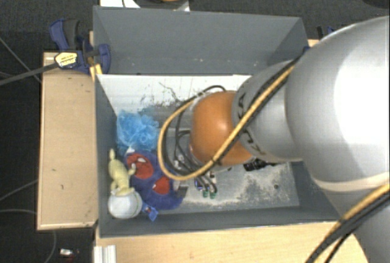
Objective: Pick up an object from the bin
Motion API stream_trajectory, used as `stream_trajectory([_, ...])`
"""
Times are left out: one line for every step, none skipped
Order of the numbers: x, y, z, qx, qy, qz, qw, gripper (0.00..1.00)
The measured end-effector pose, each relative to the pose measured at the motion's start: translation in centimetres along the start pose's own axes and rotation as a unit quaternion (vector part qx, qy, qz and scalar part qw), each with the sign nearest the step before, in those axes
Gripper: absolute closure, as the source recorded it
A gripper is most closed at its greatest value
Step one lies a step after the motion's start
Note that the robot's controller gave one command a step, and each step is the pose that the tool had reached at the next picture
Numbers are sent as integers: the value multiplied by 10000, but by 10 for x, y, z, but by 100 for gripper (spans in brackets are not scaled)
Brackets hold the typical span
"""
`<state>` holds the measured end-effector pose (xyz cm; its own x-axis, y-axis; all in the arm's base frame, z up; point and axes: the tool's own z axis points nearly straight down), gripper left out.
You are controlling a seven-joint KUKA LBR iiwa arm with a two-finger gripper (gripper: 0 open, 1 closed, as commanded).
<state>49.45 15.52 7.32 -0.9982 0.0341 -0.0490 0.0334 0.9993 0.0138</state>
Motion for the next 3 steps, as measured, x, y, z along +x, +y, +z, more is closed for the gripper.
stream_trajectory([7, -5, -1, -2, -10, 112, 9999, 100])
stream_trajectory([-26, -49, 1, -32, -10, 530, 9986, 100])
stream_trajectory([1, 0, 1, -14, -23, 1215, 9926, 100])
